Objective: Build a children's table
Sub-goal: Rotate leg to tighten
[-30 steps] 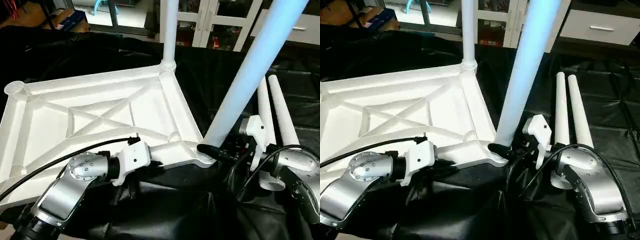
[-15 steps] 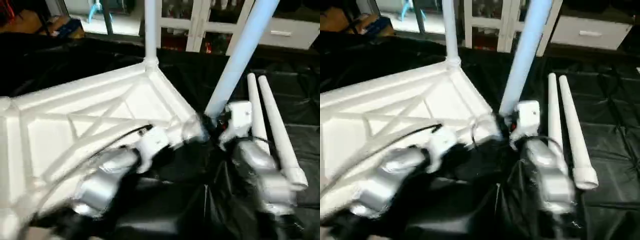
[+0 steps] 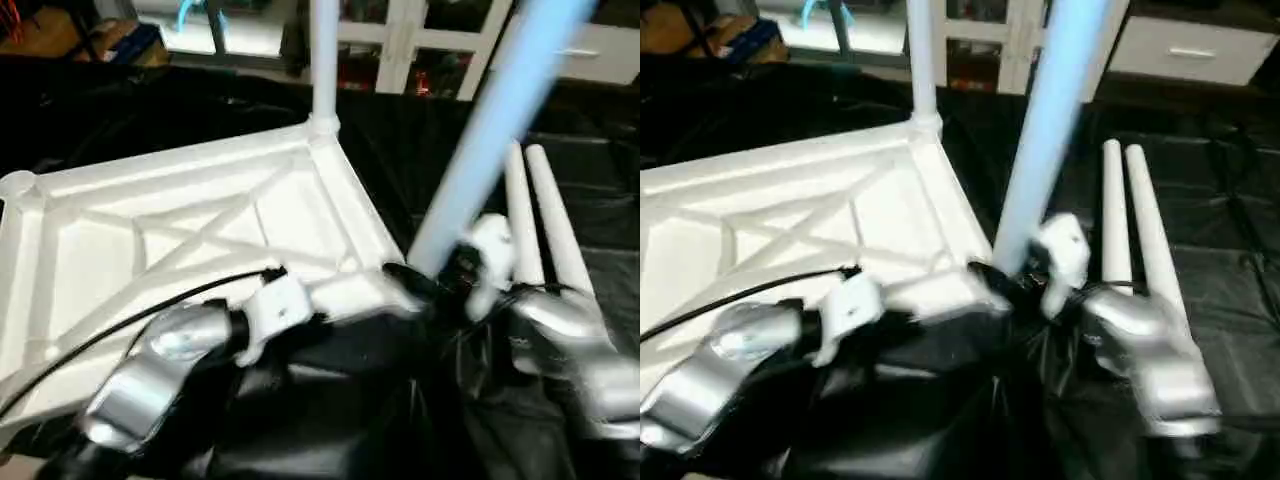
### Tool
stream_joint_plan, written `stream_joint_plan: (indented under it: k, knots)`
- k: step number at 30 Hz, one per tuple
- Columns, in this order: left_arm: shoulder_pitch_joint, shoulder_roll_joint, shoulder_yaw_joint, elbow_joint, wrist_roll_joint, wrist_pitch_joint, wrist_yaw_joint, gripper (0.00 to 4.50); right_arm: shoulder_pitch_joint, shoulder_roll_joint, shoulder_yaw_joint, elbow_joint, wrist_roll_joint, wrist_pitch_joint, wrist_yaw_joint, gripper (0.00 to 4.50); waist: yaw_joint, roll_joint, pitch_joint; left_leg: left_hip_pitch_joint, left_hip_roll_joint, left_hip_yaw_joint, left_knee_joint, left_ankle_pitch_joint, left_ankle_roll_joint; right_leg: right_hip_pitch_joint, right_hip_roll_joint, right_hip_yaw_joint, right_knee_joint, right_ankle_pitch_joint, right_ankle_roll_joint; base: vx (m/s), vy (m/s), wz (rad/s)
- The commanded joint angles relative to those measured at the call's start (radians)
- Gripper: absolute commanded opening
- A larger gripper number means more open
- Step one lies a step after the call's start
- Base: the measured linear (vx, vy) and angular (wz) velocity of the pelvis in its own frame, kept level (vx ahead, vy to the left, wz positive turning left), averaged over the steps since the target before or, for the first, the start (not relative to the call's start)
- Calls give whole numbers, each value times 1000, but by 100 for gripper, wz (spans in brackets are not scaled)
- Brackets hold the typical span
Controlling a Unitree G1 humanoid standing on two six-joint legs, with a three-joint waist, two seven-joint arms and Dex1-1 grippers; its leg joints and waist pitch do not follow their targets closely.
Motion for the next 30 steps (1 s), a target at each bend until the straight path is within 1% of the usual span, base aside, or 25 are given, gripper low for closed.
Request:
stream_joint_plan:
  k: [1,3,4,5,7,8,9,10,11,12,13,14,16,17,18,19,20,23,24,25,26,27,28,29,30]
  knots:
    - [43,14,-66,45,1,17,-58,0,9,-21,4,-33,25,10,59,312,1,-9,-57,14,82,-30,-42,29,175,37,-57,39,-16,194,-311,61,-28,0]
    - [41,25,-58,53,0,11,-59,0,18,-52,-9,-32,26,-10,99,312,8,-12,-56,11,81,-28,-38,26,189,39,-58,41,-14,197,-318,30,-14,0]
    - [37,30,-55,62,-3,1,-56,0,23,-66,-19,-29,30,-24,126,312,11,-10,-54,11,84,-30,-40,4,191,38,-58,38,-16,156,-319,0,0,0]
    - [33,34,-51,70,-5,-11,-54,0,28,-85,-22,-26,37,-29,155,312,11,-11,-51,10,87,-32,-45,-26,182,39,-59,36,-21,87,-317,0,0,0]
    - [30,35,-49,76,-6,-18,-54,0,30,-98,-21,-25,44,-30,172,312,10,-11,-49,12,87,-33,-48,-65,168,39,-59,35,-27,7,-312,0,0,0]
    - [28,35,-48,78,-8,-23,-56,0,32,-107,-19,-25,52,-25,180,296,11,-9,-45,16,90,-34,-52,-99,153,36,-58,36,-34,-60,-305,0,0,0]
    - [28,33,-47,78,-11,-25,-61,0,34,-117,-12,-26,64,-20,187,286,10,-9,-42,17,91,-35,-56,-137,134,34,-58,37,-41,-128,-296,0,0,0]
    - [28,33,-47,78,-11,-25,-61,0,34,-118,-11,-27,64,-19,187,286,10,-9,-41,18,92,-35,-58,-155,123,33,-59,37,-44,-158,-290,0,0,0]
    - [28,33,-47,78,-12,-25,-63,0,35,-120,-9,-27,68,-16,190,277,9,-9,-39,21,92,-37,-63,-192,96,31,-59,39,-50,-217,-274,0,0,0]
    - [29,32,-47,76,-13,-25,-65,0,37,-119,-6,-26,68,-18,192,268,9,-8,-40,21,92,-37,-63,-197,89,31,-58,39,-50,-224,-270,0,0,0]
    - [29,32,-47,76,-13,-25,-65,0,37,-119,-6,-26,68,-18,192,268,8,-9,-42,21,91,-37,-63,-193,84,30,-58,40,-50,-218,-263,0,0,0]
    - [30,32,-49,75,-14,-26,-66,0,37,-112,-4,-21,68,-18,192,255,8,-9,-42,21,91,-37,-62,-185,84,30,-58,40,-49,-208,-263,0,0,0]
    - [30,32,-49,74,-14,-27,-67,0,36,-105,-3,-15,68,-19,190,239,8,-9,-45,20,90,-36,-59,-152,93,31,-58,40,-44,-164,-269,0,0,0]
    - [30,33,-49,75,-15,-27,-68,0,35,-101,-3,-13,70,-17,189,232,9,-10,-48,18,89,-36,-55,-118,108,34,-58,39,-39,-114,-279,0,0,0]
    - [30,35,-50,75,-18,-29,-68,0,33,-95,-4,-12,73,-17,187,232,9,-9,-49,18,89,-35,-55,-109,113,35,-57,39,-37,-98,-284,0,0,0]
    - [29,37,-52,75,-21,-31,-68,0,32,-91,-6,-10,78,-14,187,212,9,-10,-49,16,88,-35,-53,-100,123,35,-57,38,-35,-79,-289,0,0,0]
    - [29,37,-52,75,-21,-31,-68,0,32,-91,-6,-10,78,-14,187,207,9,-10,-49,16,88,-34,-53,-103,126,35,-58,38,-36,-82,-291,0,0,0]
    - [31,41,-55,76,-22,-35,-70,0,31,-87,-4,-1,77,-16,167,200,9,-10,-48,17,89,-35,-55,-121,121,35,-58,38,-39,-124,-288,0,0,0]
    - [31,35,-57,73,-21,-25,-65,0,30,-77,-2,11,60,-15,134,199,8,-10,-49,17,89,-35,-55,-120,119,35,-58,38,-39,-126,-288,0,0,0]
    - [31,35,-57,73,-21,-25,-65,0,30,-77,-2,11,60,-15,134,199,7,-10,-48,17,89,-35,-56,-127,115,34,-57,37,-40,-135,-286,0,0,0]
    - [29,27,-61,72,-16,-17,-58,0,30,-66,2,19,46,-7,105,197,6,-10,-48,17,89,-35,-57,-136,109,33,-58,38,-42,-149,-285,0,0,0]
    - [23,5,-66,73,-6,12,-30,0,29,-45,13,32,12,5,49,197,5,-10,-47,16,89,-35,-58,-143,104,33,-58,38,-43,-160,-284,0,0,0]
    - [23,5,-66,73,-6,12,-30,0,29,-45,13,32,12,5,49,196,4,-10,-44,16,91,-36,-60,-157,96,32,-58,38,-45,-182,-280,0,0,0]
    - [11,-38,-74,78,14,63,25,0,29,-2,26,49,-30,38,-42,196,1,-8,-37,19,92,-37,-67,-224,61,26,-59,40,-56,-286,-257,0,0,0]
    - [11,-38,-74,78,14,63,25,0,29,-2,26,49,-30,38,-42,196,1,-8,-37,19,92,-37,-67,-224,61,26,-59,40,-56,-286,-257,0,0,0]
